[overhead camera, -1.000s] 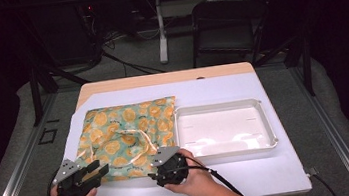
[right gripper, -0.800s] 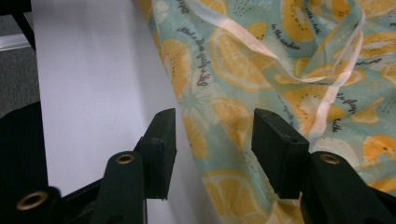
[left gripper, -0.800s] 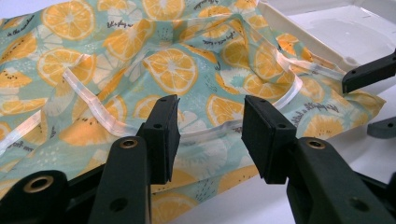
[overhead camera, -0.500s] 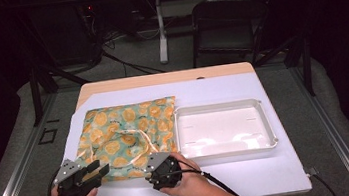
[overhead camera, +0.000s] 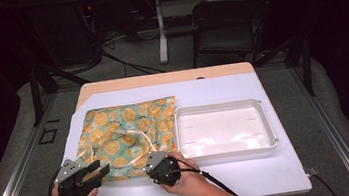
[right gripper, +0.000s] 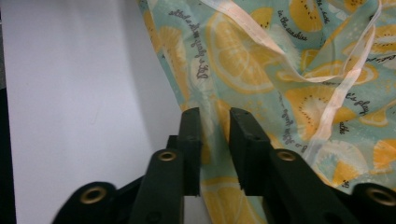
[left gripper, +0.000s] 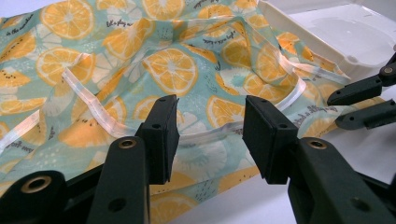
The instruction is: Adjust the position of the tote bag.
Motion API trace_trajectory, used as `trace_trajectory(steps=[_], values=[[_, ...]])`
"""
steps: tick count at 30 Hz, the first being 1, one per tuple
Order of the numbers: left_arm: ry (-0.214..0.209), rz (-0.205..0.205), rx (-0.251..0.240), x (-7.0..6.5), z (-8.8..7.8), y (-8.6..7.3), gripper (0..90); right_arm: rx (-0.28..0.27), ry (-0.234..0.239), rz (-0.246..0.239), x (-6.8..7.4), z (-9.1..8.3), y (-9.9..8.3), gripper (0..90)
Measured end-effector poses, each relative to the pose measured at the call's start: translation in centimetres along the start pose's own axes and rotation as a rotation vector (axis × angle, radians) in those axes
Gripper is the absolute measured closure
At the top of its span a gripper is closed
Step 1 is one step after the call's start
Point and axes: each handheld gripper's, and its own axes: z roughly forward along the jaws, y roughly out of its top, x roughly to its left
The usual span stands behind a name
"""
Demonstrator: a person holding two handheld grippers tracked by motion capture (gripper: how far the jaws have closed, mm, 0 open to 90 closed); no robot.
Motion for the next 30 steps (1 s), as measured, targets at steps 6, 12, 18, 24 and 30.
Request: trace_trajectory(steps=[6, 12, 18, 24, 30], values=[[-0.004, 0.000, 0.002, 0.0, 0.0, 0.0, 55.3, -0.001, 0.023, 0.020, -0.3, -0.3, 0.1, 87.8], [-0.007, 0.014, 0.006, -0.1, 0.0, 0.1, 55.3, -0.015, 0.044, 0.039, -0.6, -0.5, 0.2, 89.4], [-0.015, 0.019, -0.004, -0.3, -0.2, 0.1, 56.1, -0.034, 0.047, 0.050, -0.8, -0.9, 0.8, 89.8], [0.032, 0.076, -0.008, -0.7, -0.5, 0.3, 53.5, -0.056, 0.047, 0.067, -1.6, -1.7, 1.8, 89.9], [0.042, 0.148, -0.003, -1.3, -0.4, 0.4, 49.1, -0.069, 0.043, 0.108, -2.8, -2.1, 2.9, 90.0]])
